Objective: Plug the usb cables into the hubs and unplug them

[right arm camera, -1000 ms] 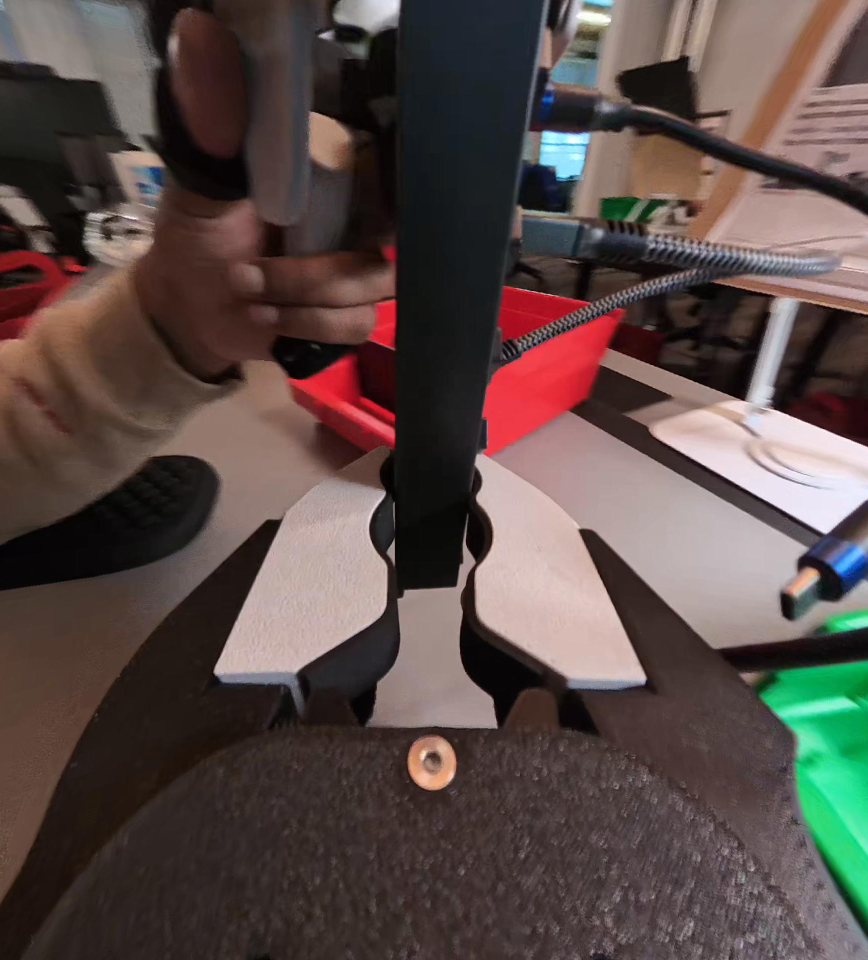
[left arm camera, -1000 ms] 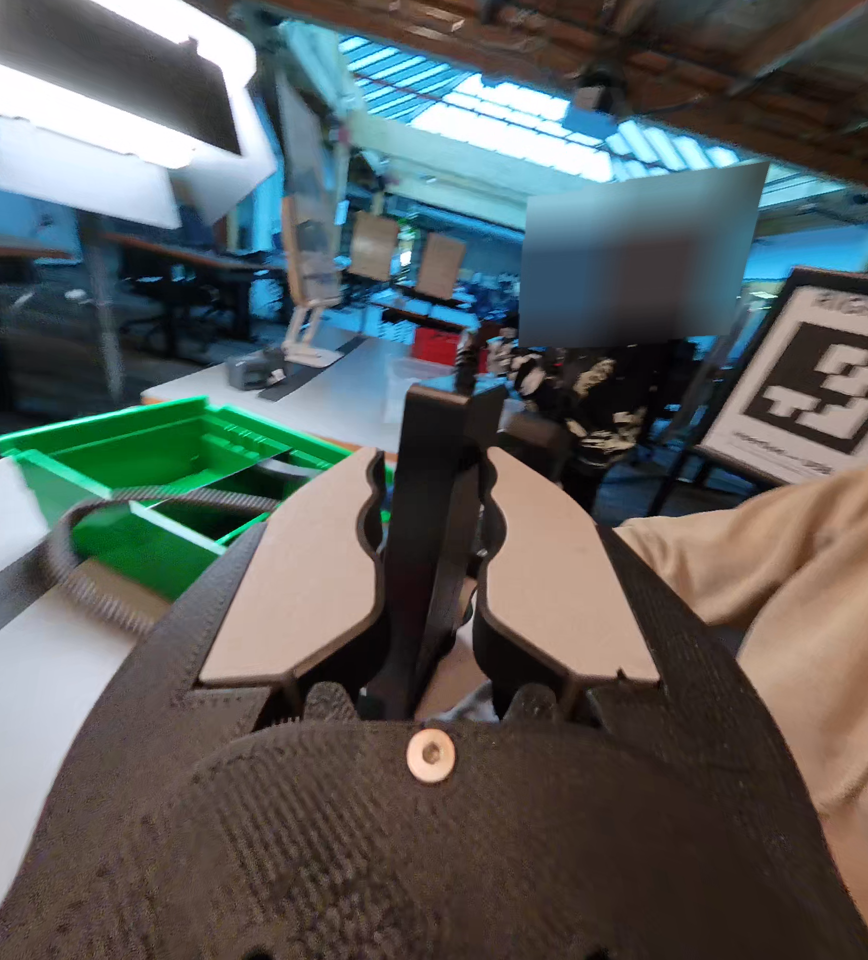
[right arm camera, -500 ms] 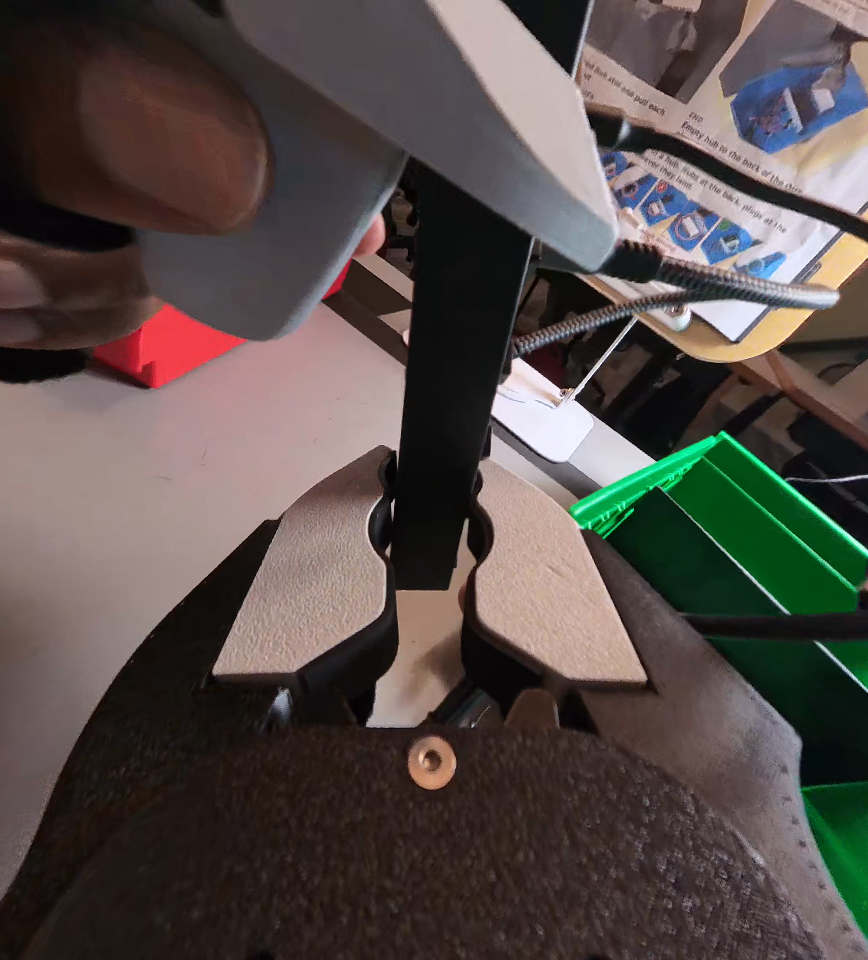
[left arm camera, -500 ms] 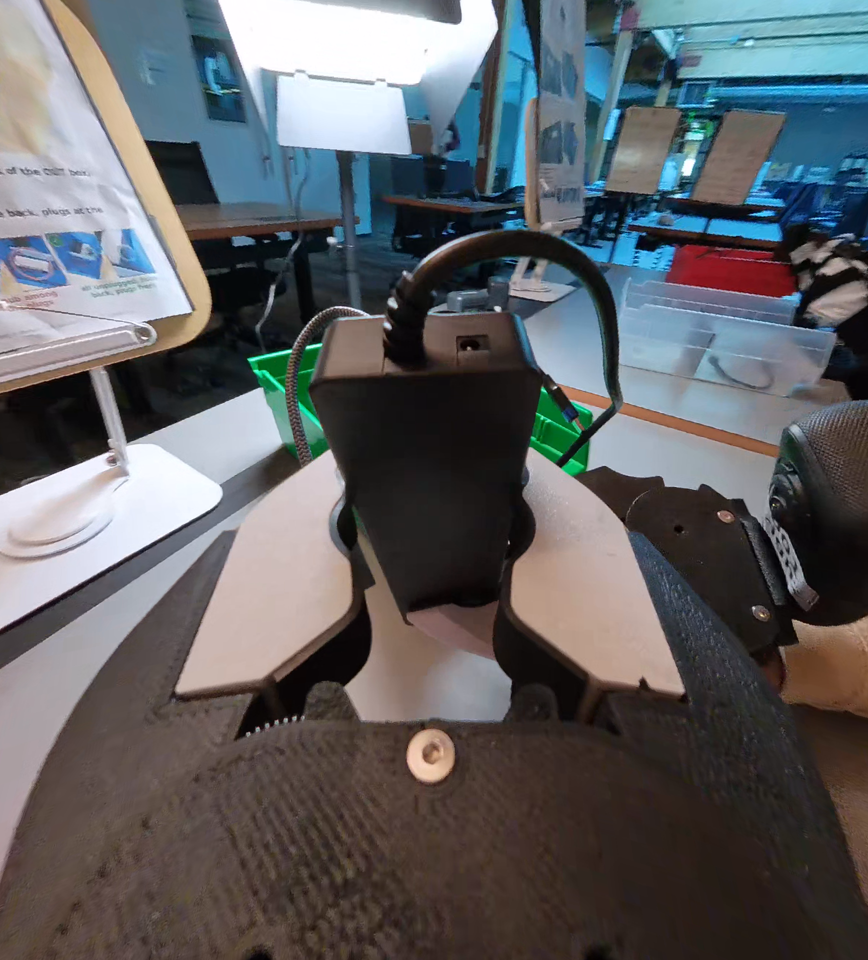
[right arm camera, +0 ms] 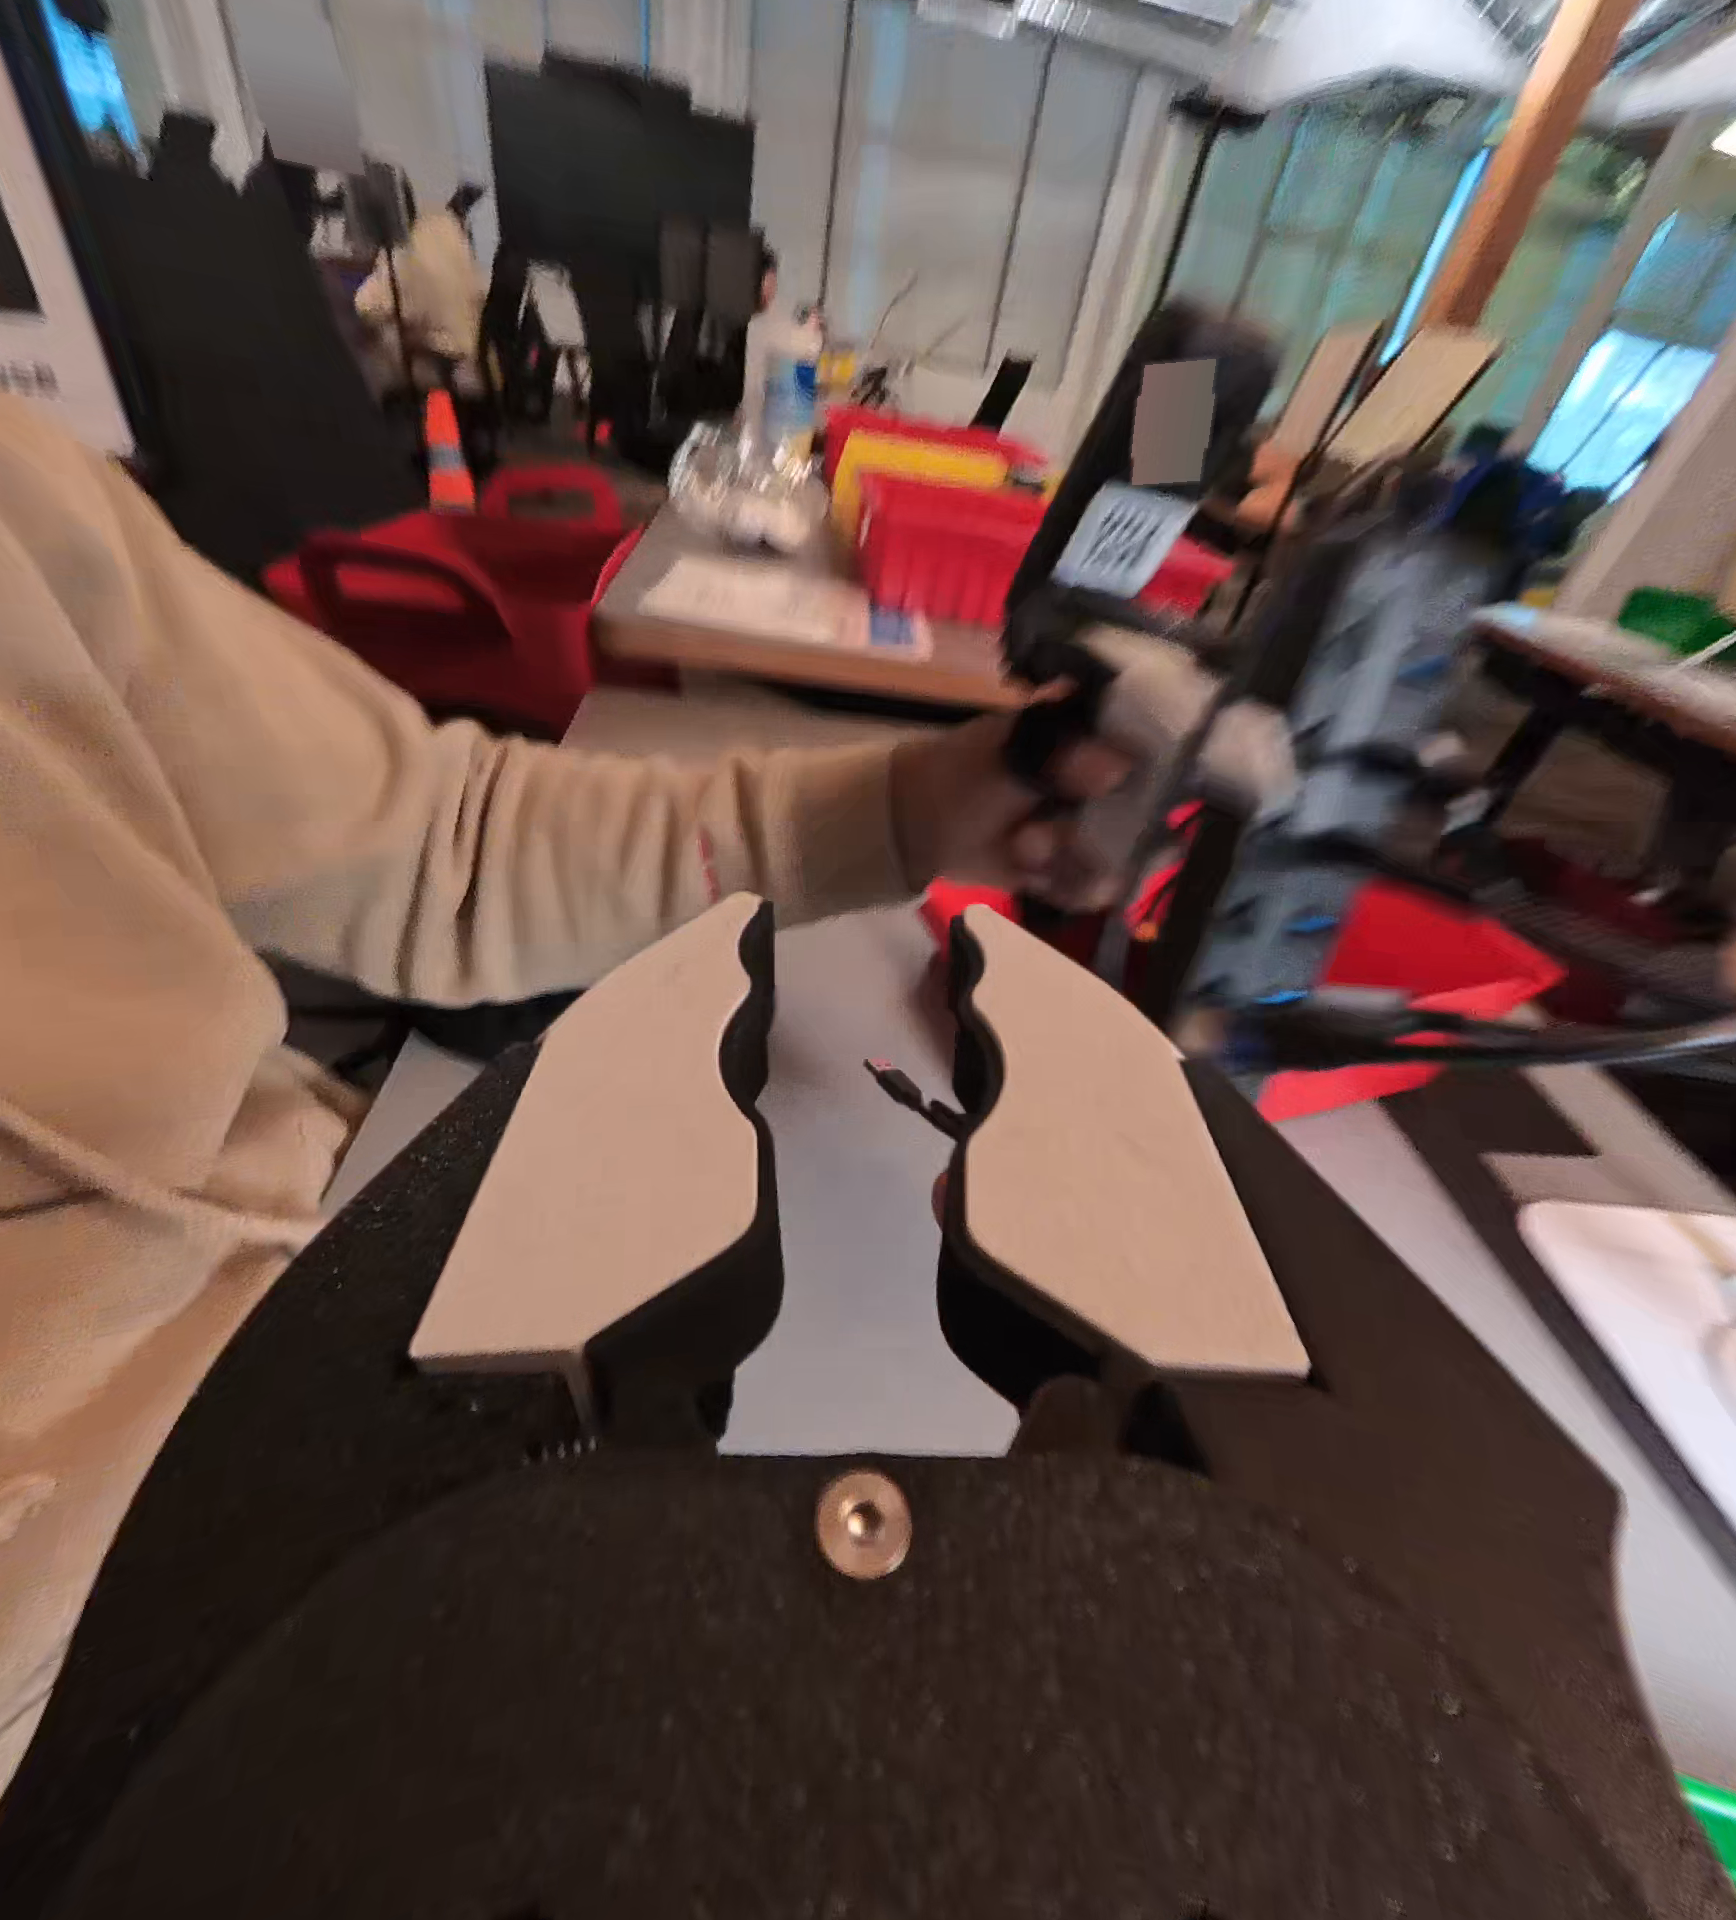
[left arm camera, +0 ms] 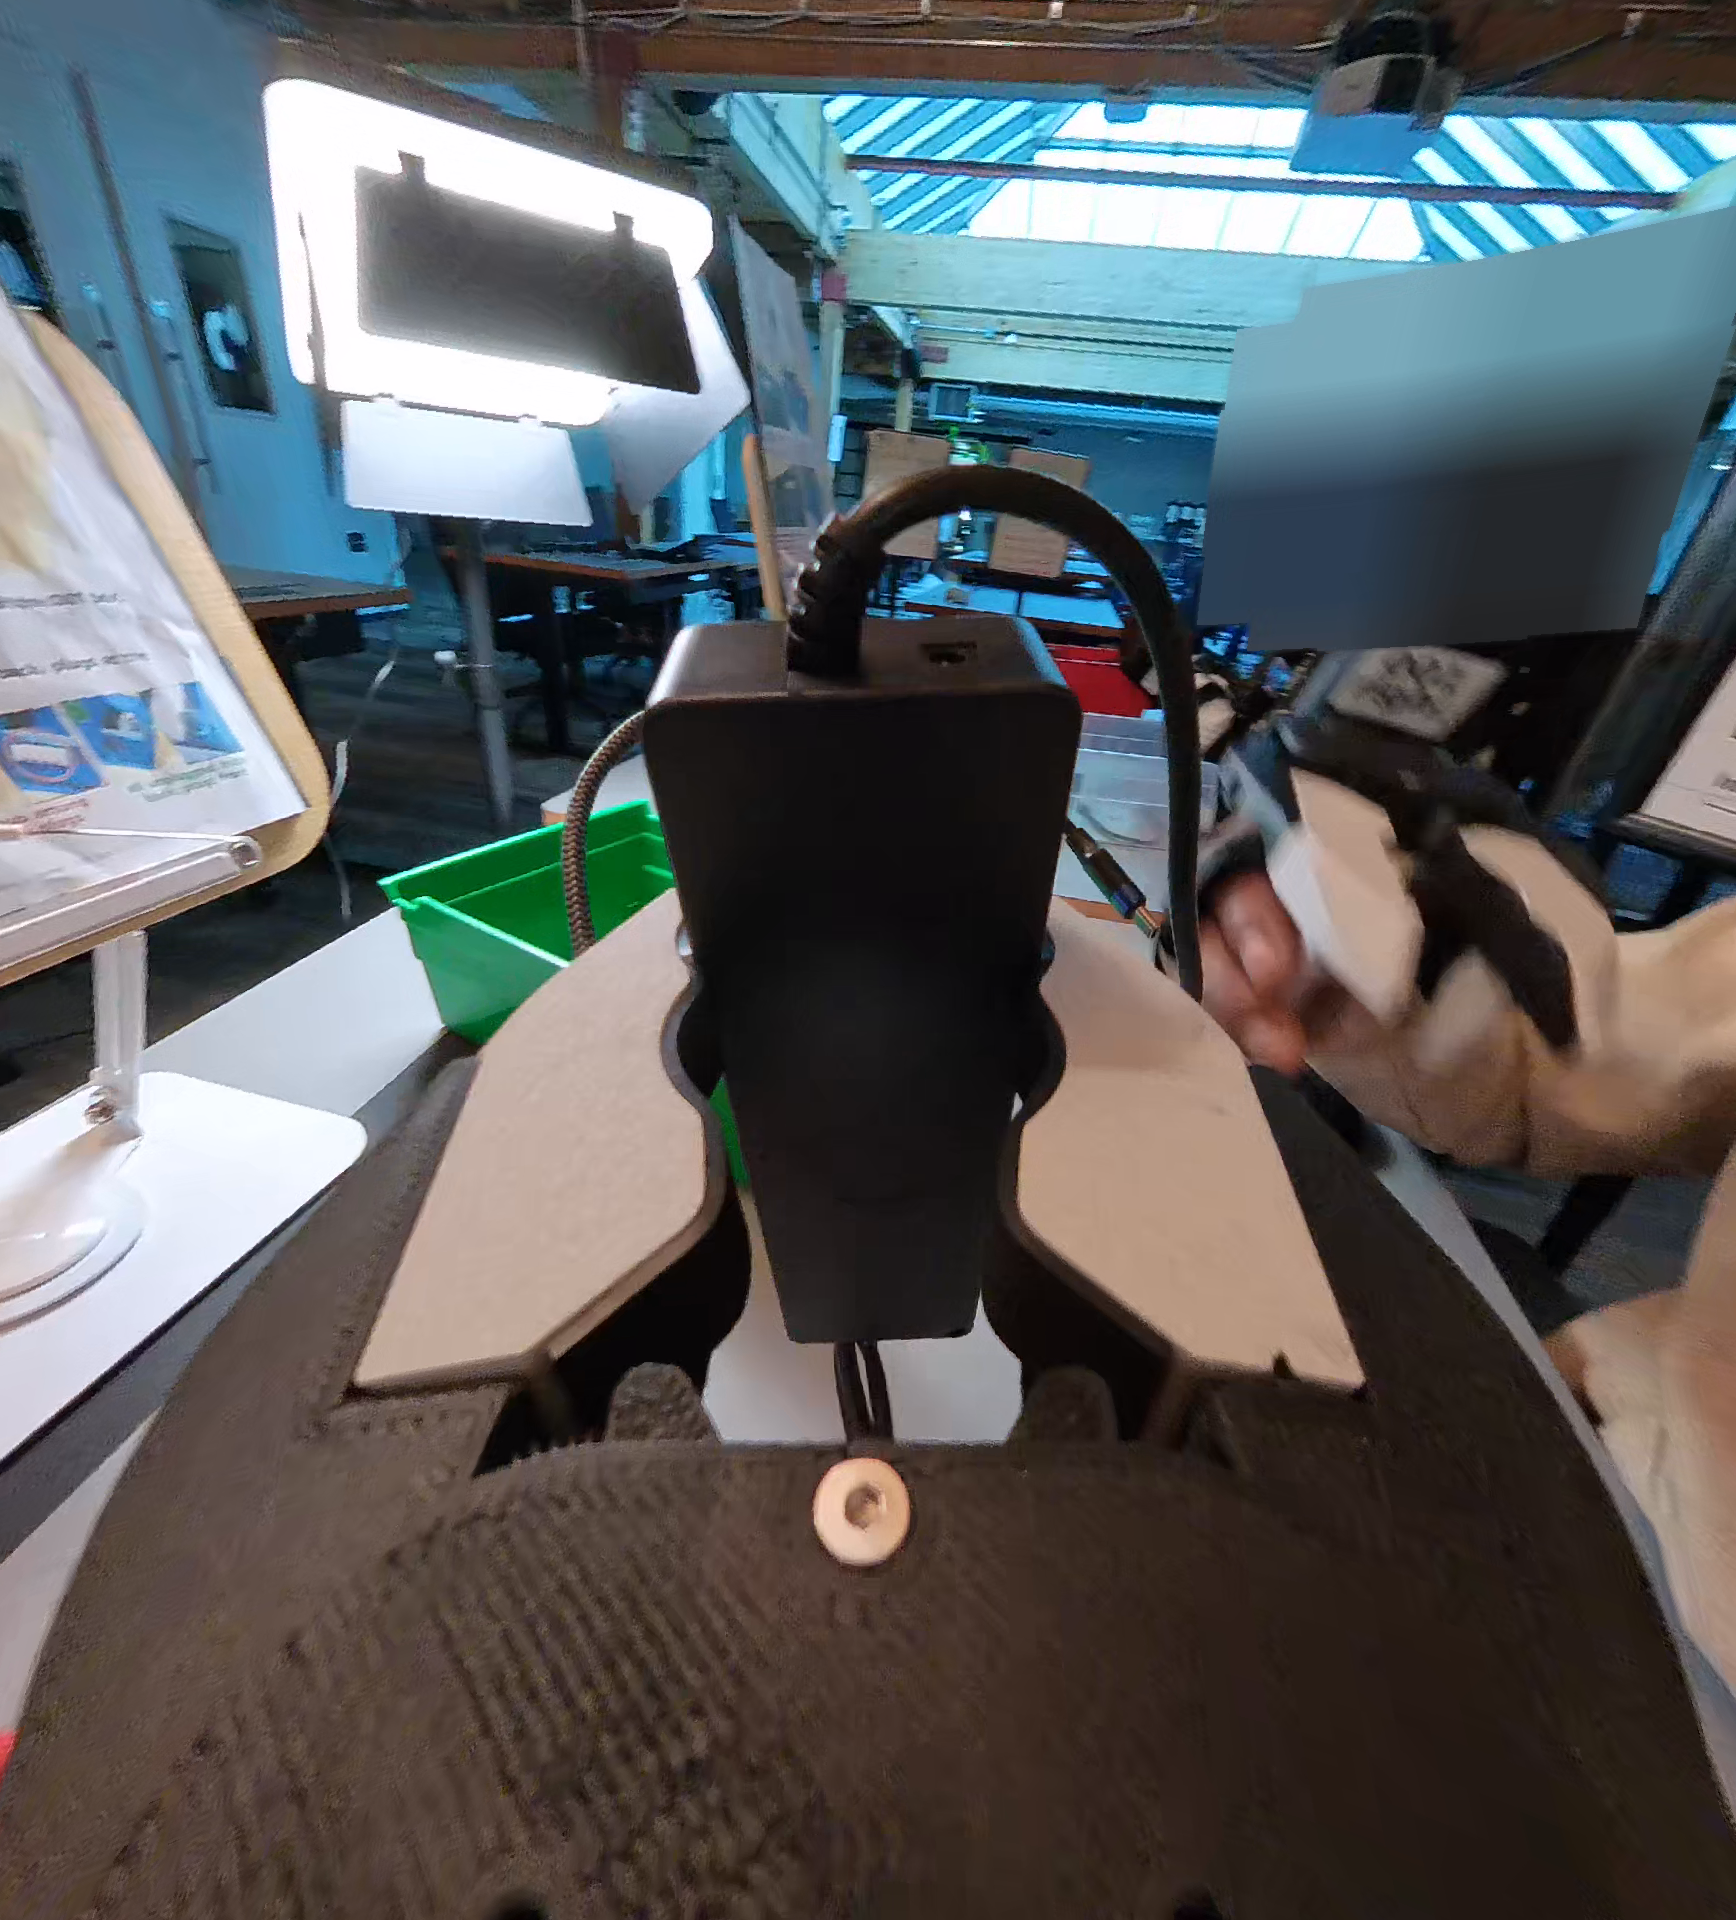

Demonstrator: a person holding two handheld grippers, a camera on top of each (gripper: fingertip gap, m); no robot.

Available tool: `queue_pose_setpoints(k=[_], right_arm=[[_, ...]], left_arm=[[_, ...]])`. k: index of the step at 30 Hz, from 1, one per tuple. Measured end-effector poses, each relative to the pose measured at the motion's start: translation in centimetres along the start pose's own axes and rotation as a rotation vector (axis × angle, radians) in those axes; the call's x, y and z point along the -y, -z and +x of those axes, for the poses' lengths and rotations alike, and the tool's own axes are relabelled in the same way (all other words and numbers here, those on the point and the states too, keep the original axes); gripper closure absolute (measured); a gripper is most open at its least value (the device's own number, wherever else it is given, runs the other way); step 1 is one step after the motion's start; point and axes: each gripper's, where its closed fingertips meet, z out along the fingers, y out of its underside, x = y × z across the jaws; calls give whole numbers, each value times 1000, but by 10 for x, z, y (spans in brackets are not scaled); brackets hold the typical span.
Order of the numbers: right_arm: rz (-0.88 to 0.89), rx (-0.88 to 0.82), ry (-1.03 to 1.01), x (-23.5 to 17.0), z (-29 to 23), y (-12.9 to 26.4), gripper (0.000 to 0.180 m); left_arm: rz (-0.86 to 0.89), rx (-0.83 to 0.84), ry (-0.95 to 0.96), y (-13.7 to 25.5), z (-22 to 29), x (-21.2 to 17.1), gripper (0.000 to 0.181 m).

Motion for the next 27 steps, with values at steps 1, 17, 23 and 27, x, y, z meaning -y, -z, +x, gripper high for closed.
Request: queue_pose_setpoints(k=[1, 17, 23, 27], right_arm=[[33, -43, 13, 16, 10, 12, 148], [-284, 7, -141, -67, 30, -18, 137], [-274, 65, -218, -73, 21, -26, 154], [-235, 46, -237, -72, 24, -30, 159]], left_arm=[[-1, -32, -2, 0, 7, 0, 124], [-180, -206, -30, -1, 96, -86, 125], [-184, -175, -54, -3, 94, -92, 125], [-163, -161, -53, -4, 93, -92, 125]])
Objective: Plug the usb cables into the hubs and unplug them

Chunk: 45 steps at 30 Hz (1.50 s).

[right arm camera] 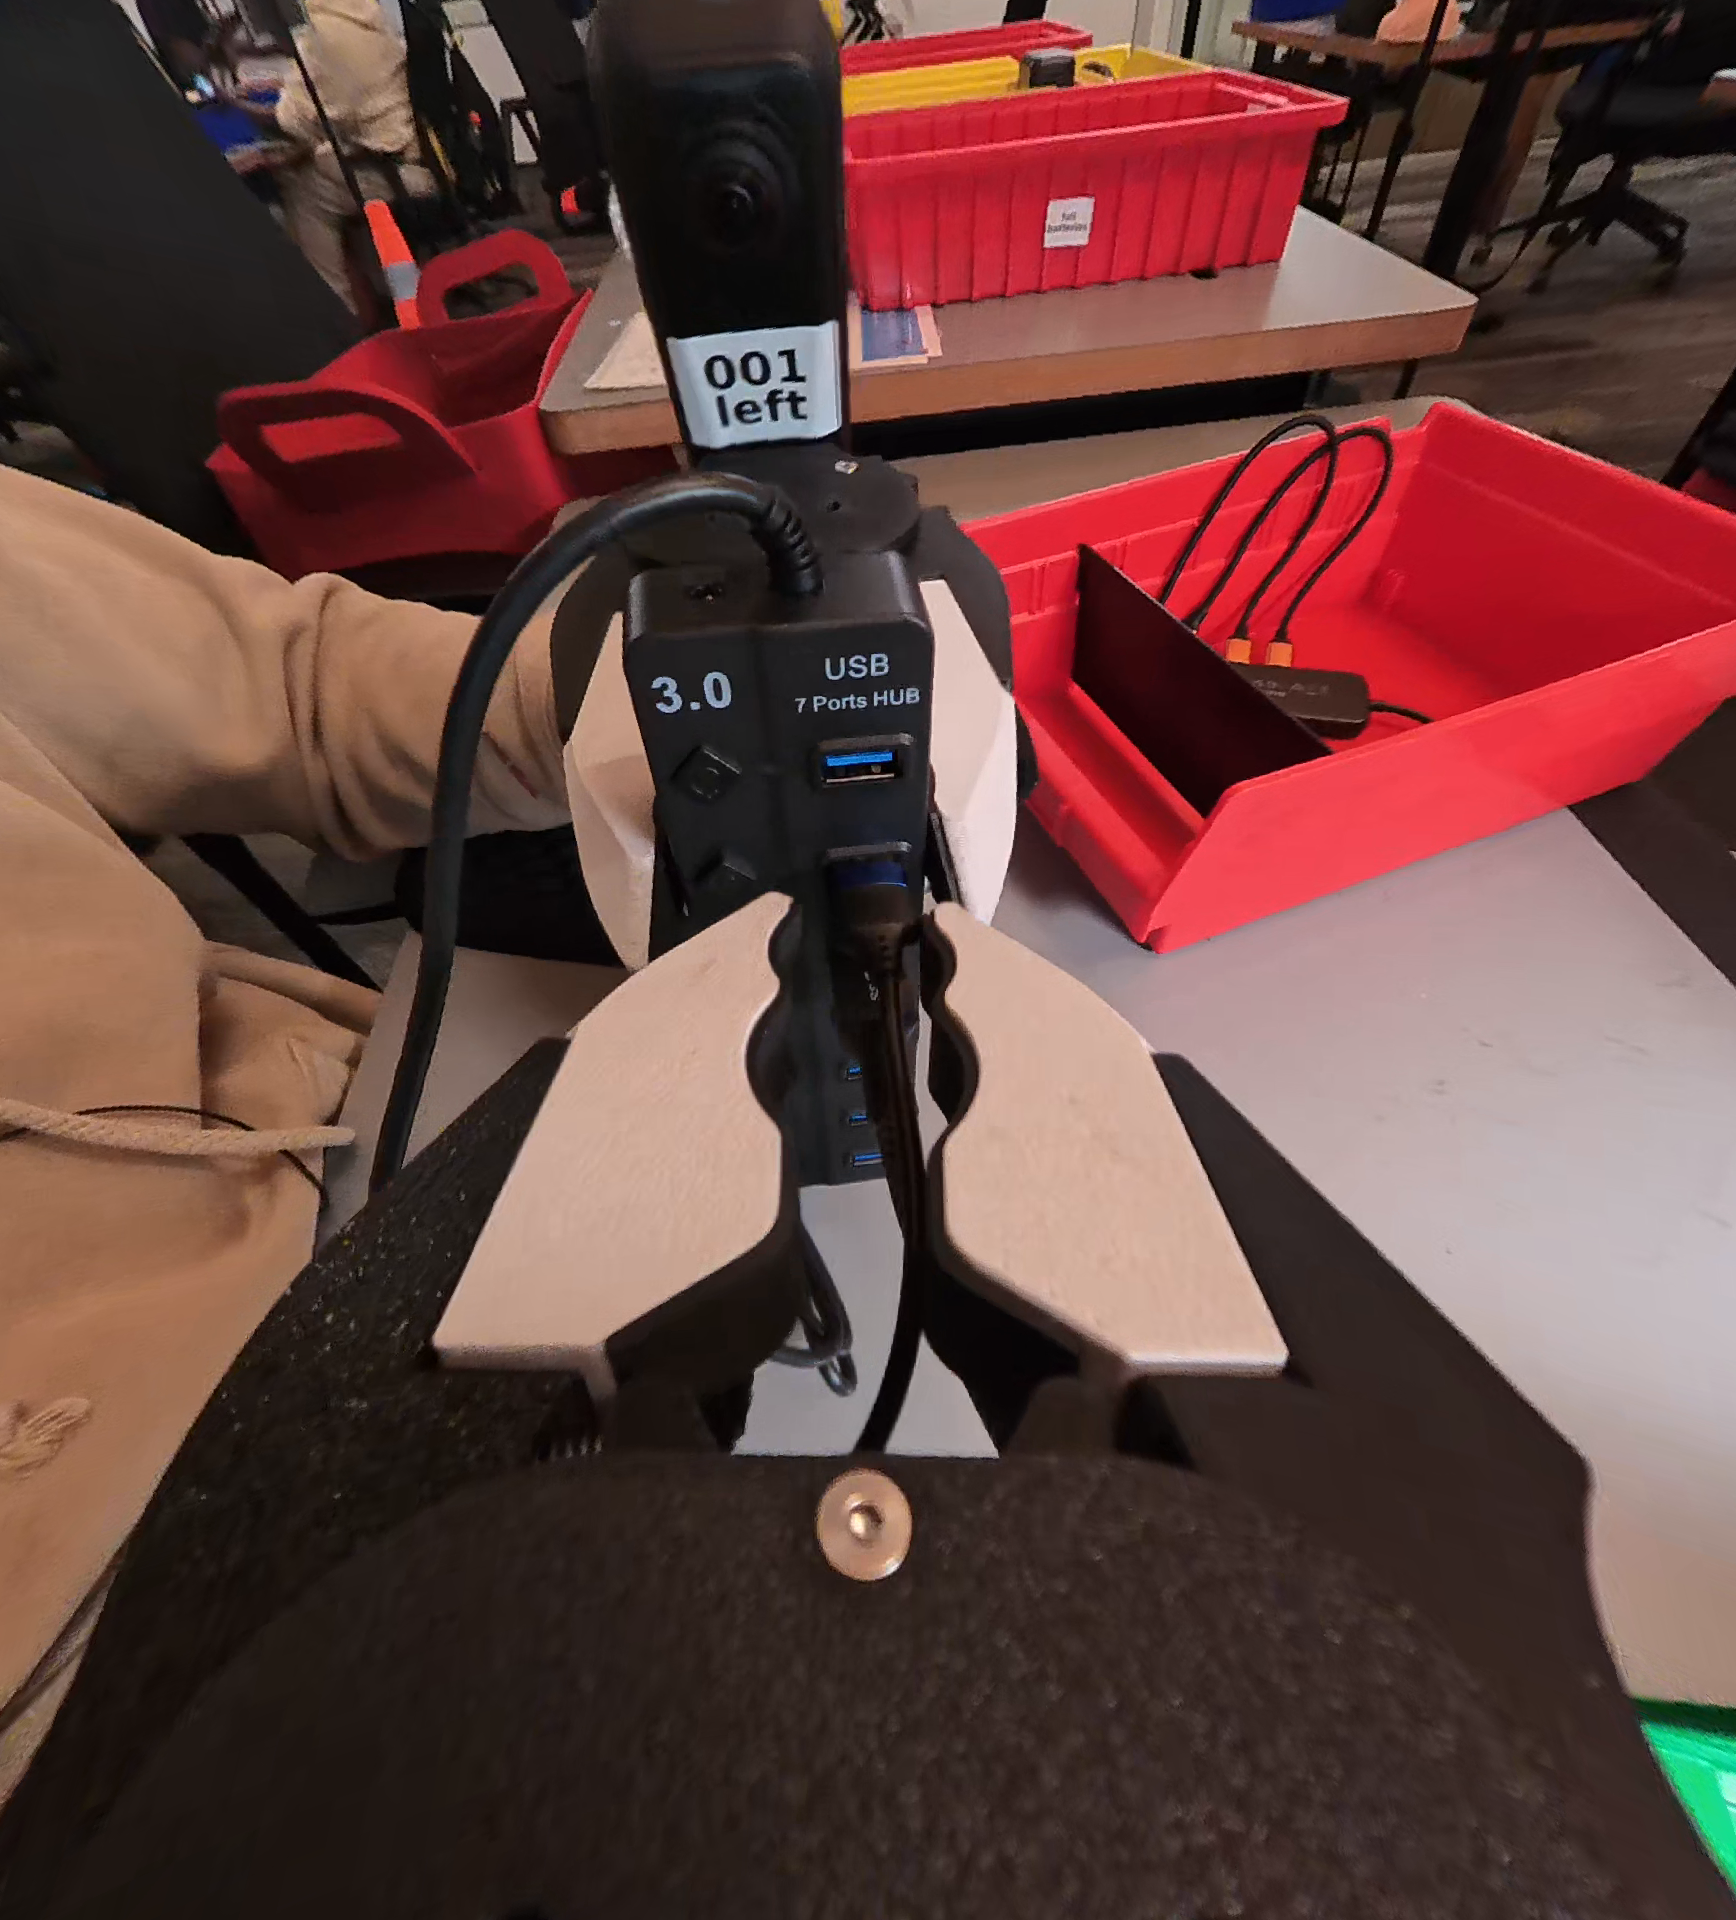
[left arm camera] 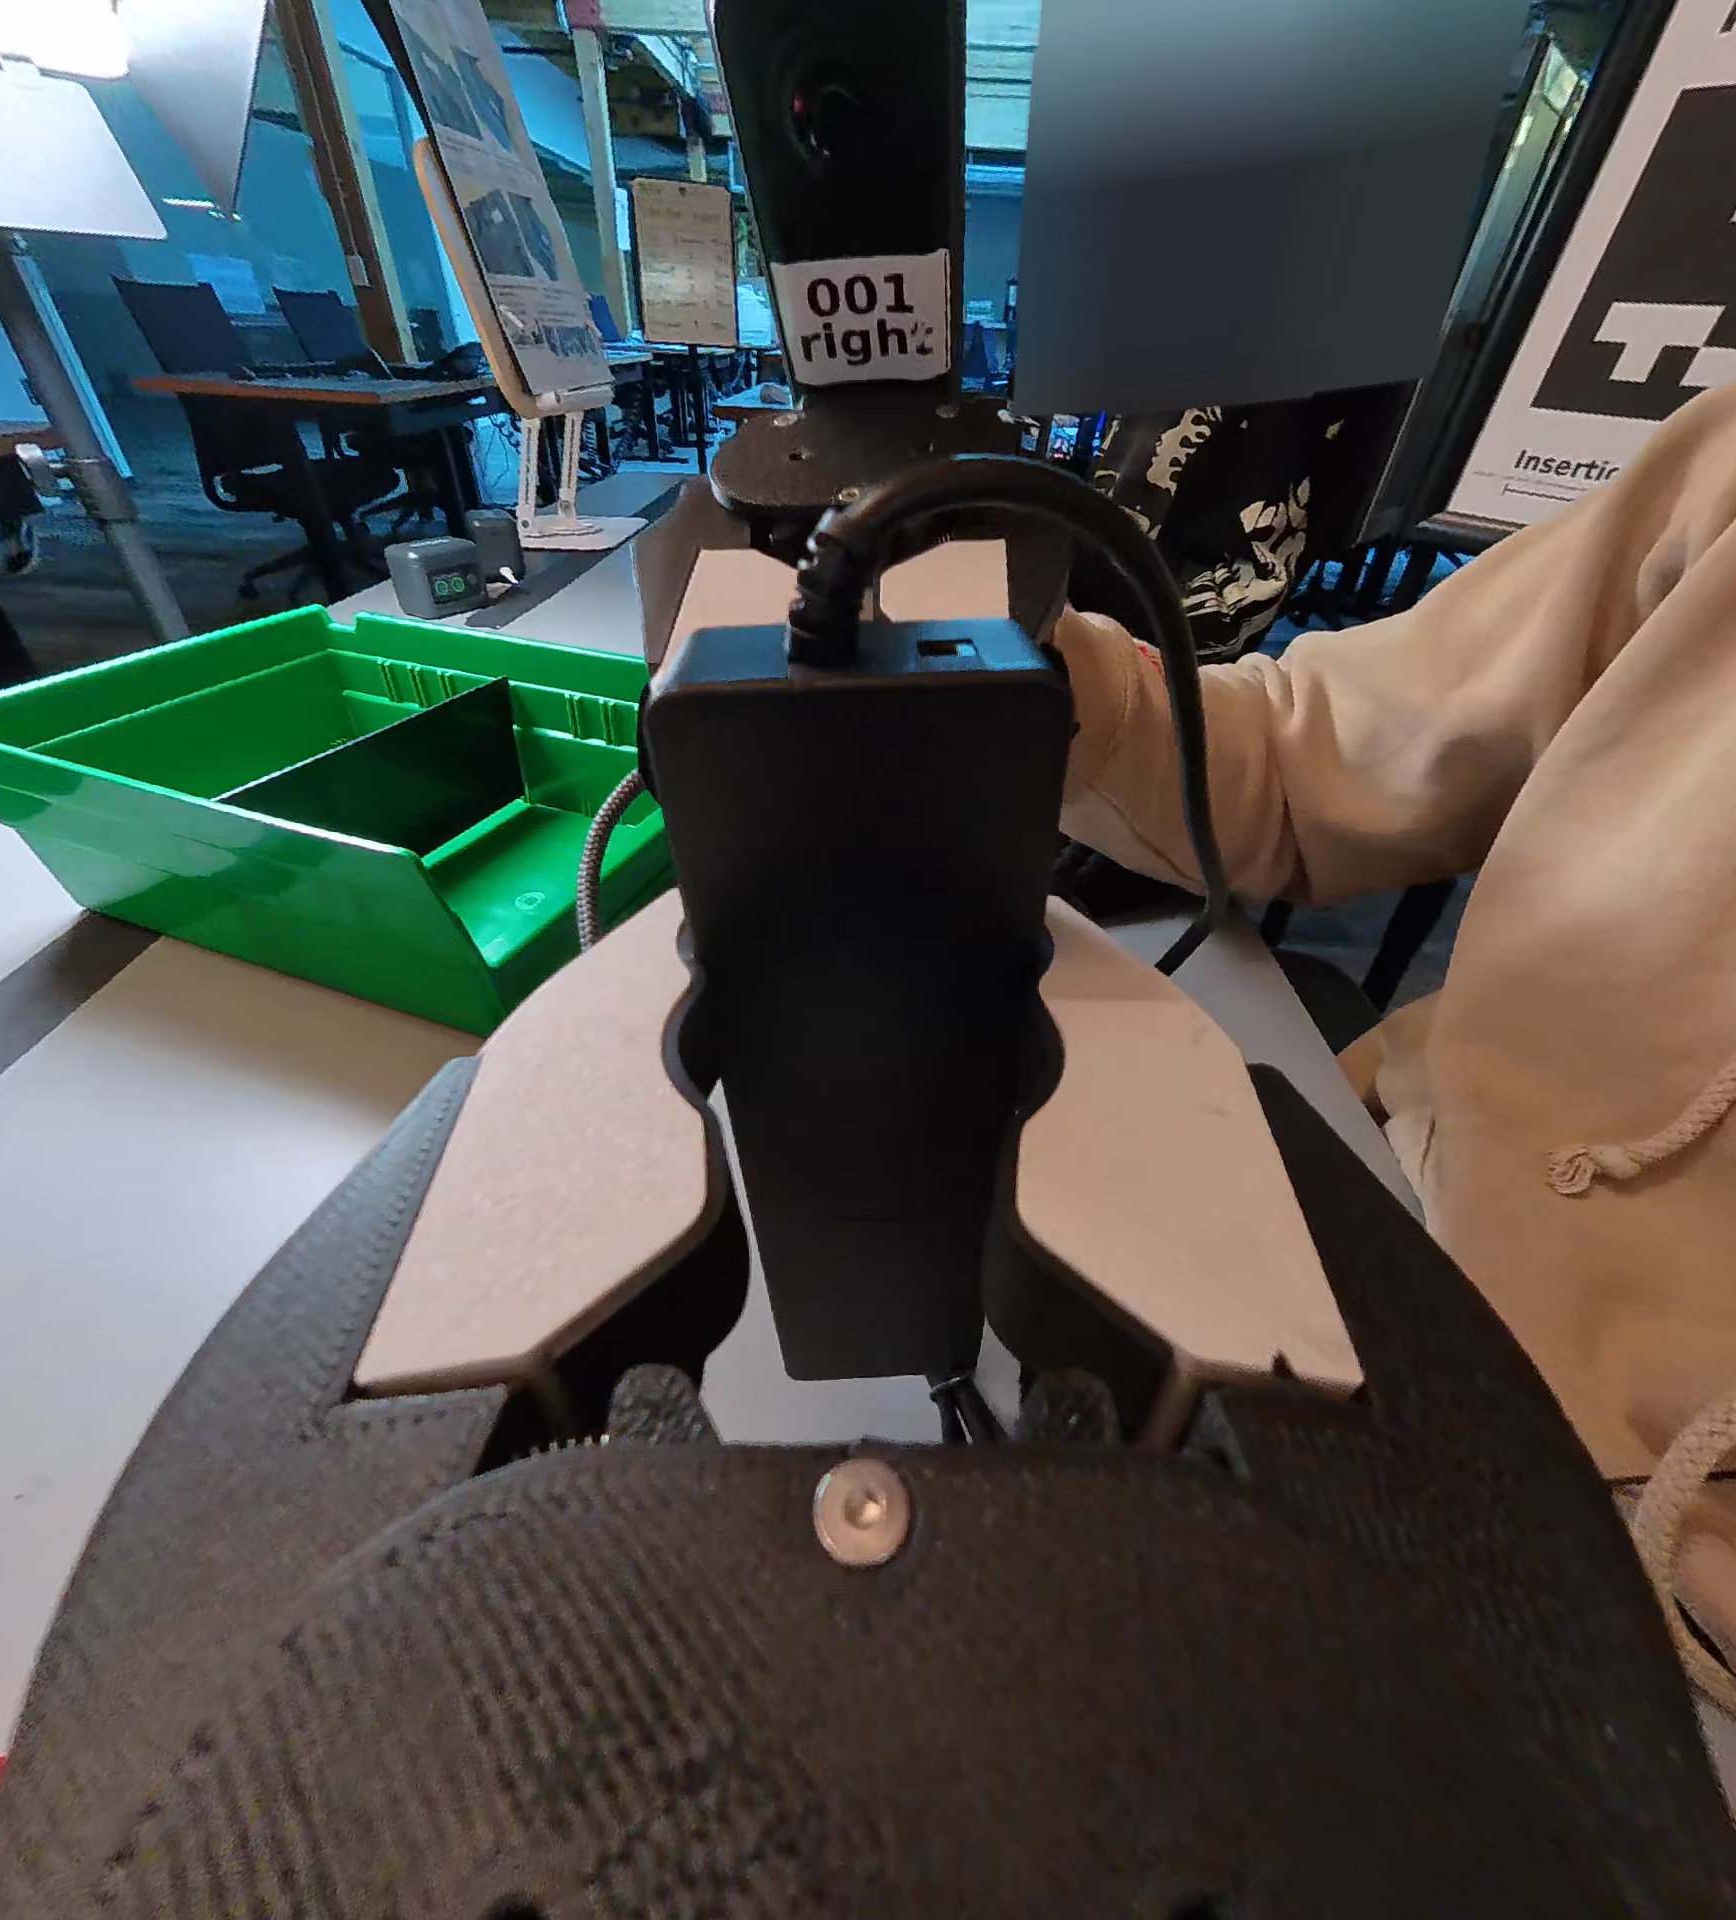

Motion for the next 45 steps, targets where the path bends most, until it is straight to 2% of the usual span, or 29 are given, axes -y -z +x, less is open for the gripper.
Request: queue_pose_setpoints(k=[12, 27, 38, 39, 41, 42, 45], right_arm=[[87, 15, 80, 12, -3, 2, 164], [208, 58, 72, 31, -7, 9, 164], [193, 62, 110, 32, -8, 14, 165], [177, 12, 112, 29, 2, 22, 165], [232, -25, 64, 34, 20, 53, 165], [249, -32, 87, 41, 19, 61, 165], [245, -64, 210, 70, 5, 63, 165]], left_arm=[[59, 23, -50, 4, 4, 14, 126], [172, 81, -92, 8, 7, 43, 127], [180, 77, -91, 9, 9, 48, 127], [236, 98, -81, 20, 6, 57, 126], [411, 135, -37, 70, -7, 87, 126], [422, 151, -66, 84, -9, 93, 126], [333, 156, -112, 68, -7, 83, 125]])
